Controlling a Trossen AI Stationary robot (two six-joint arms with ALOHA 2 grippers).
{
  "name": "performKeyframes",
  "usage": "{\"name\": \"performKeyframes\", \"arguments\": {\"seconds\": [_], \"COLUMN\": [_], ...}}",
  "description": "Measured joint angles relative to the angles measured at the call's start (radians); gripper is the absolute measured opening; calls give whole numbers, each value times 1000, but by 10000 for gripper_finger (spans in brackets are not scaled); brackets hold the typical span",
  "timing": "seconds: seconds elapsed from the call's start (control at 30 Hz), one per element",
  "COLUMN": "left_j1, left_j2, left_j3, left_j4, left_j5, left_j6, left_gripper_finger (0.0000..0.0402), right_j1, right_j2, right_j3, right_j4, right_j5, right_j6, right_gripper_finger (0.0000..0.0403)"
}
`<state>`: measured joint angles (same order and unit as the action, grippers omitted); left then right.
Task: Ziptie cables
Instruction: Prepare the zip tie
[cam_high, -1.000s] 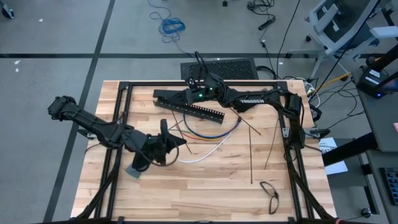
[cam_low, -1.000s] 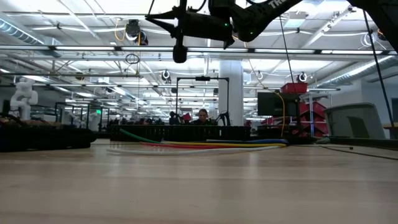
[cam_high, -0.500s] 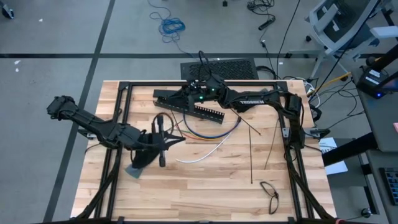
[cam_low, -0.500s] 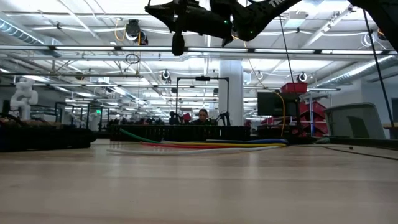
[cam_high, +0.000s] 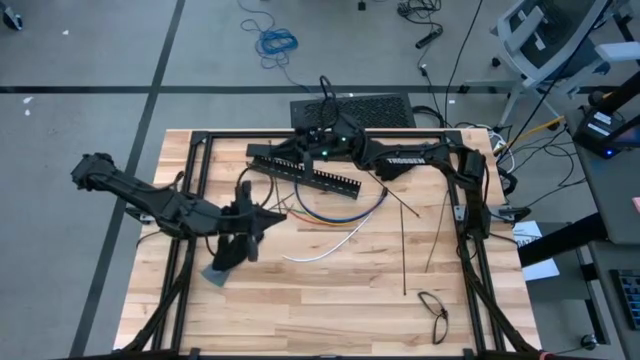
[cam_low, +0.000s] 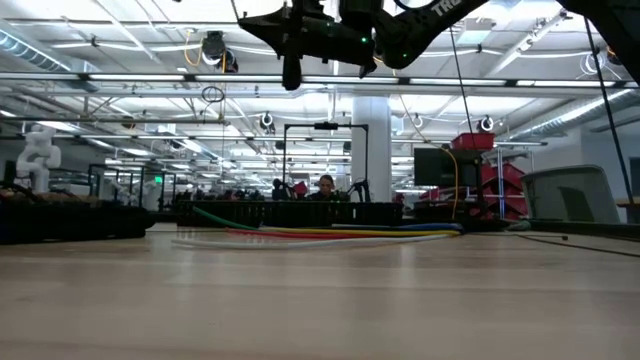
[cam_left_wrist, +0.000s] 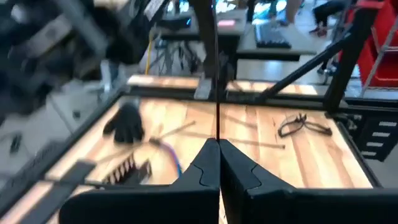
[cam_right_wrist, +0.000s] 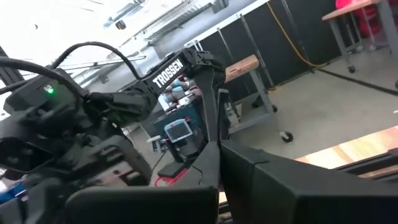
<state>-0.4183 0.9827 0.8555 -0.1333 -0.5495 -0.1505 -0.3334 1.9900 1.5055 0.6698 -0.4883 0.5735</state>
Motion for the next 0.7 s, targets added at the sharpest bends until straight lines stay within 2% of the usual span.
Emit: {"name": "performKeyframes", "arguments": {"seconds": [0.23, 0.43, 0.57, 0.7], "left_j1": [2, 81, 129, 139], "left_j2": [-71, -88, -106, -139], "left_j3": [0, -26, -107, -190], "left_j4": [-40, -26, 68, 234], "left_j5": [-110, -102, -60, -45], "left_j6": [-56, -163, -272, -339], "left_gripper_finger": [0, 0, 0, 0], "right_j1": [-4, 16, 29, 27], "right_j2": [0, 0, 0, -1], "right_j3": [0, 0, 0, 0], "right_j4": [0, 0, 0, -1], "right_j5": [-4, -7, -2, 24], "right_j6": [-64, -149, -227, -269], "right_gripper_finger": [0, 0, 0, 0]}}
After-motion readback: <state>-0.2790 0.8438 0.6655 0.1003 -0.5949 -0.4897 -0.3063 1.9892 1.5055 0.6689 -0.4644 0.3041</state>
